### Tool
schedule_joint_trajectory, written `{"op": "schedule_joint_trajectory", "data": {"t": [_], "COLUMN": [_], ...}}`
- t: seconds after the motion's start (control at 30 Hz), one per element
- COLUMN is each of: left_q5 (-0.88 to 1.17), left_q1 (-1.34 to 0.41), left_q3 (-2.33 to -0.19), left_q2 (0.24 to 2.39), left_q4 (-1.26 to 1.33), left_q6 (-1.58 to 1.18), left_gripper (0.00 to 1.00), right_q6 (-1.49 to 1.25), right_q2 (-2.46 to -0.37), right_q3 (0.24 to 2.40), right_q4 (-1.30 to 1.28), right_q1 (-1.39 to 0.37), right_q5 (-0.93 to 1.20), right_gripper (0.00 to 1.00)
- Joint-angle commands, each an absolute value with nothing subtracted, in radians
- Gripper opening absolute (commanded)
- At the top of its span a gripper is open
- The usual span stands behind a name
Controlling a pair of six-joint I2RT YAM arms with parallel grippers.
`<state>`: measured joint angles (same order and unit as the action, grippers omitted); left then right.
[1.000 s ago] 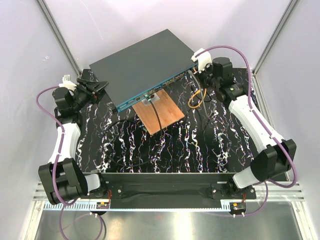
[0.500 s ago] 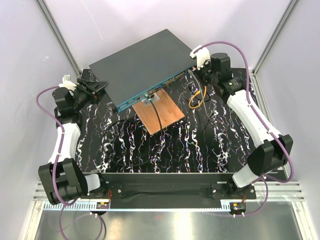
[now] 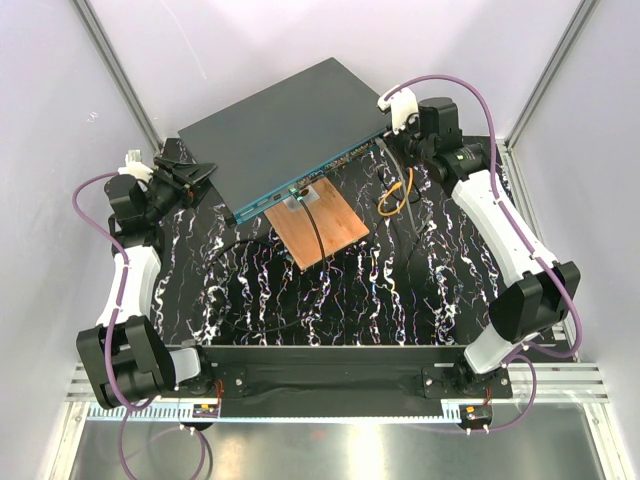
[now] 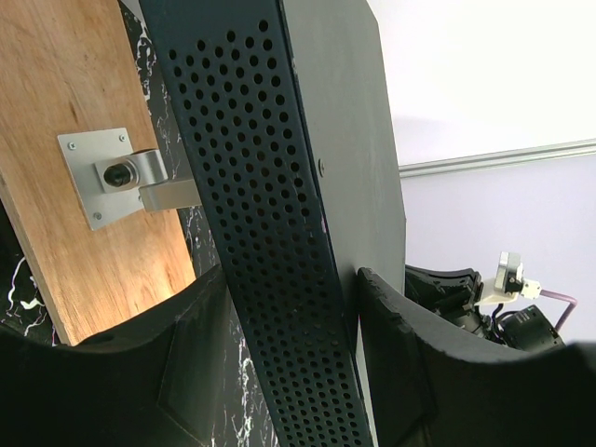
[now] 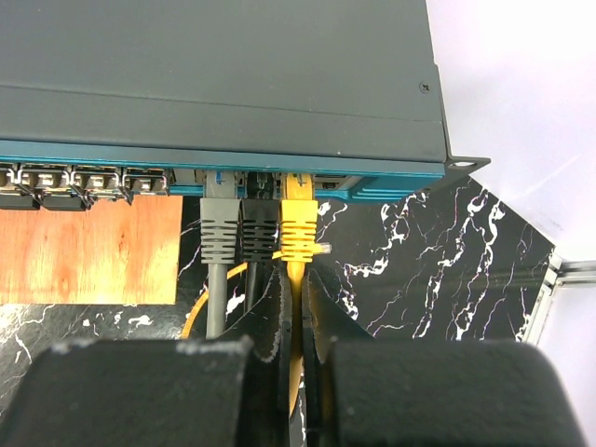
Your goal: Insert the plug into the switch port
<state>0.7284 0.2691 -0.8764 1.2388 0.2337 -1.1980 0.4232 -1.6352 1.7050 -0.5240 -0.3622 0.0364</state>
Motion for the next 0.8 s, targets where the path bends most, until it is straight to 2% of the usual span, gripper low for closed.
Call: {"op": "schedule_joint_trajectory", "data": {"t": [0.0, 0.13, 0.2, 0.3, 0.47, 0.57, 0.67, 0.77], "left_q5": [0.749, 0.753, 0.759, 0.767, 0.785, 0.793, 0.799, 0.801], "left_q1": [0.236, 0.236, 0.238, 0.244, 0.271, 0.287, 0.291, 0.299], "left_q3": [-0.896, -0.905, -0.911, -0.920, -0.897, -0.882, -0.871, -0.864], "left_q2": [1.275, 1.278, 1.275, 1.261, 1.241, 1.232, 1.227, 1.227], "left_q4": [0.256, 0.255, 0.247, 0.226, 0.241, 0.271, 0.292, 0.295], "left_q6": [-1.140, -1.134, -1.123, -1.098, -1.100, -1.112, -1.115, -1.108], "left_gripper": [0.00, 0.00, 0.03, 0.13, 0.15, 0.17, 0.21, 0.23], "right_q6": [0.414, 0.410, 0.408, 0.414, 0.410, 0.403, 0.400, 0.397], "right_q2": [-1.692, -1.680, -1.661, -1.606, -1.499, -1.447, -1.398, -1.345], "right_q3": [1.760, 1.741, 1.735, 1.688, 1.588, 1.537, 1.491, 1.447], "right_q4": [-0.245, -0.267, -0.307, -0.339, -0.382, -0.419, -0.463, -0.503], "right_q1": [-0.391, -0.391, -0.388, -0.385, -0.368, -0.350, -0.328, -0.311], "right_q5": [0.138, 0.120, 0.110, 0.117, 0.121, 0.132, 0.152, 0.170], "right_gripper": [0.00, 0.00, 0.08, 0.23, 0.27, 0.39, 0.55, 0.64]}}
